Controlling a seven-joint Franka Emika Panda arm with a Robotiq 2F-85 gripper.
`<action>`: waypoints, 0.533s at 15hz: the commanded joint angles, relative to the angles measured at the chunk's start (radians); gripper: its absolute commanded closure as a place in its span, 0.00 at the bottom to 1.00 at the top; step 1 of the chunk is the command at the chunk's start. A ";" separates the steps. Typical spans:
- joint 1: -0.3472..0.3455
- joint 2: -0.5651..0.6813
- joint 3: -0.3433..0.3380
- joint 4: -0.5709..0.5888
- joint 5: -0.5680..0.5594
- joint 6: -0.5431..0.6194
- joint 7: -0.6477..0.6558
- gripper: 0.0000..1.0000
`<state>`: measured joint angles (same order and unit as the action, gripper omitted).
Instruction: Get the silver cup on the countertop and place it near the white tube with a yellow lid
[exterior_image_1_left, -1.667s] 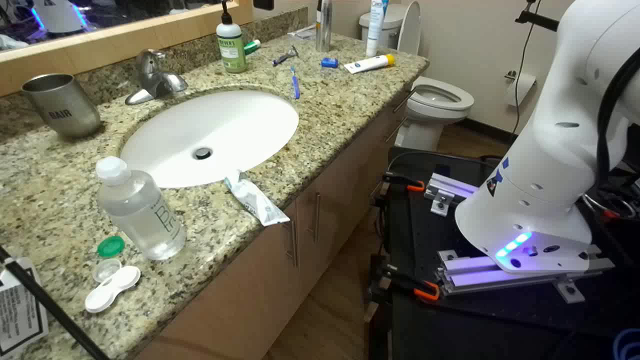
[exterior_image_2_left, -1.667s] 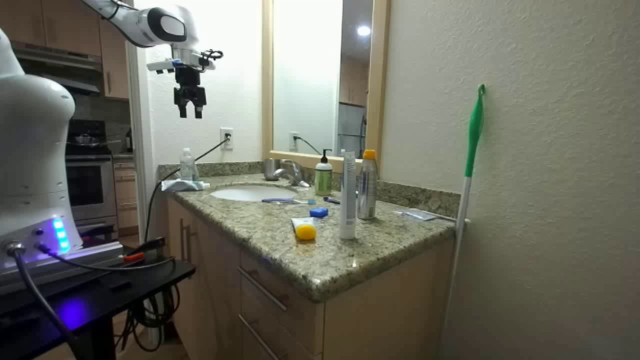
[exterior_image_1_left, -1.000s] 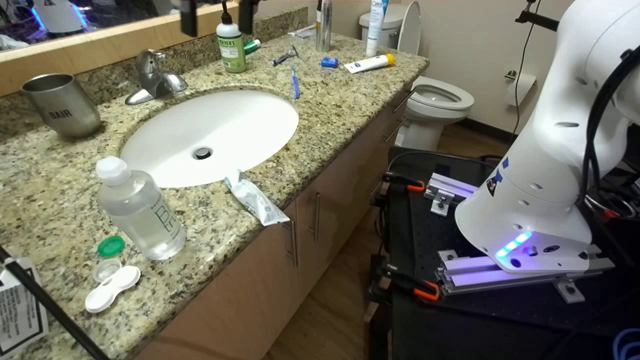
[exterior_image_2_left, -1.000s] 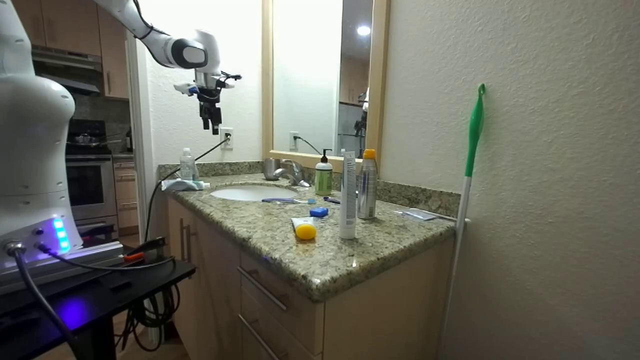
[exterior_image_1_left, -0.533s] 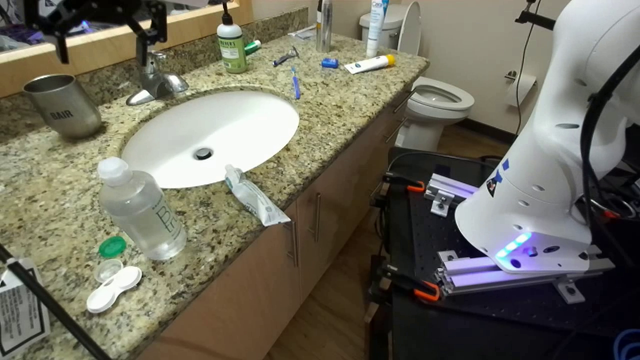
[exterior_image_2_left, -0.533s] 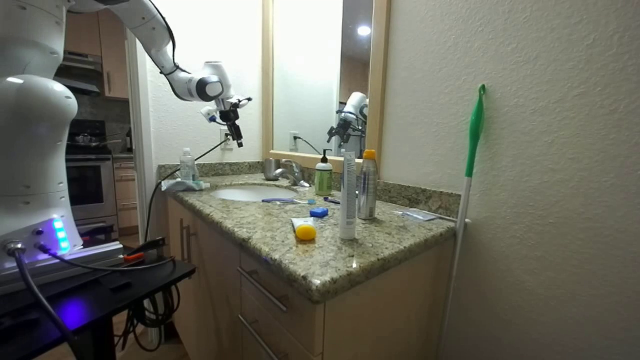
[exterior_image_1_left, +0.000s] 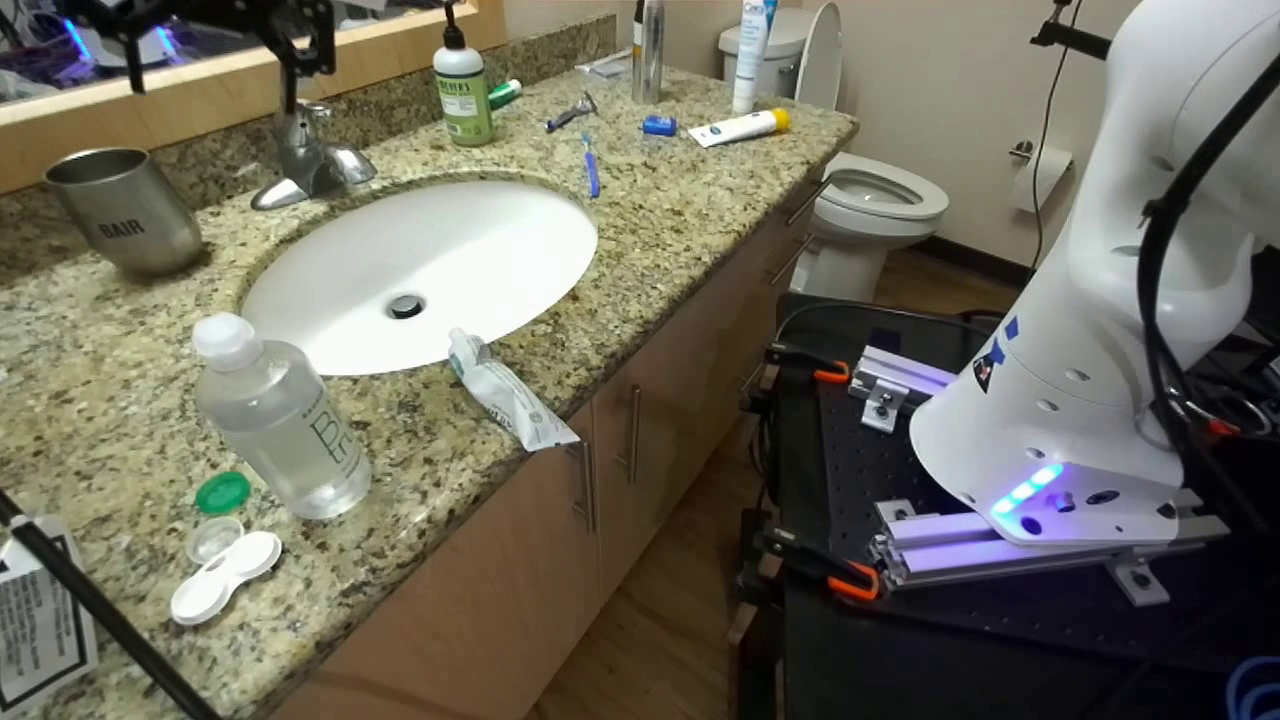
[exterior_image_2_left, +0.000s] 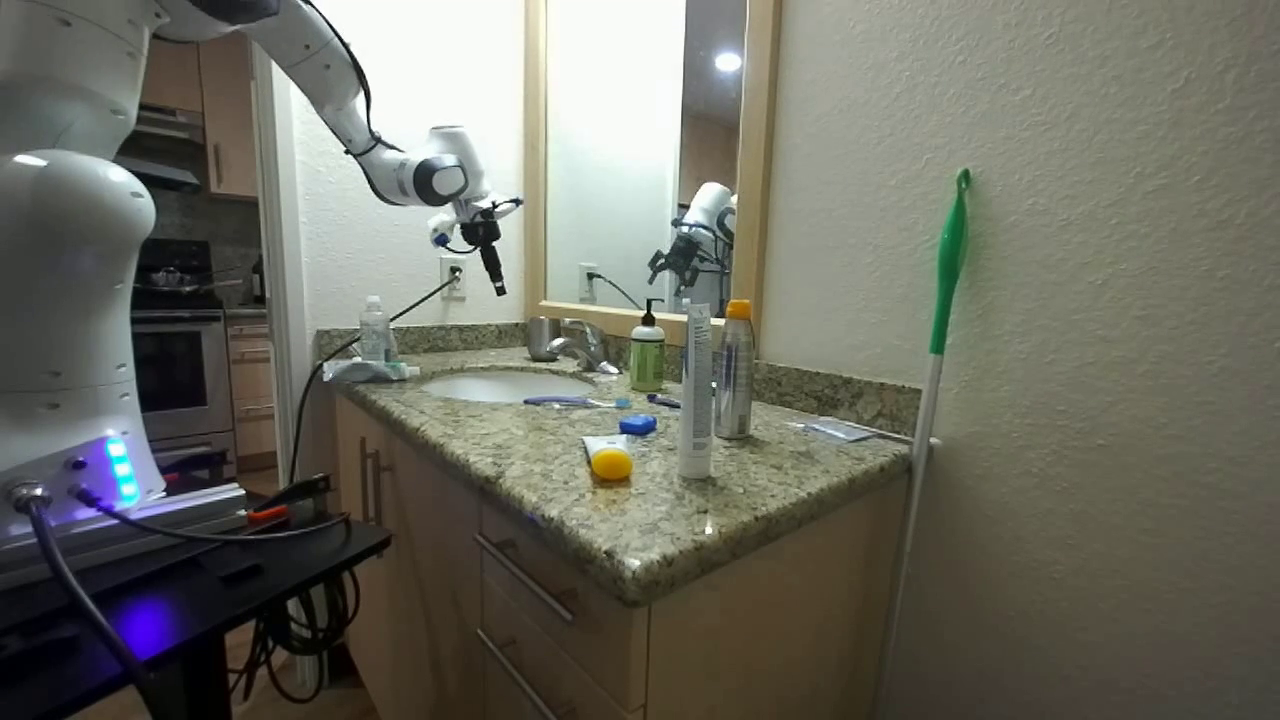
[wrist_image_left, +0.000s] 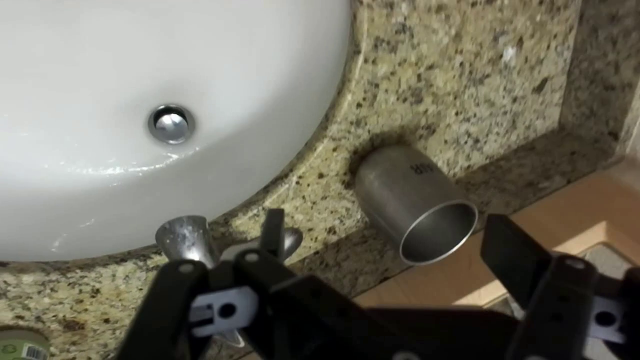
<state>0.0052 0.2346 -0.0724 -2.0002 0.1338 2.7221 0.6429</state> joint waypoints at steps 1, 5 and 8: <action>0.006 0.140 -0.038 0.192 0.045 0.007 0.140 0.00; 0.004 0.139 -0.036 0.196 0.064 -0.004 0.167 0.00; 0.004 0.139 -0.036 0.194 0.064 -0.003 0.165 0.00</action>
<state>0.0066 0.3730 -0.1046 -1.8071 0.1910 2.7198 0.8148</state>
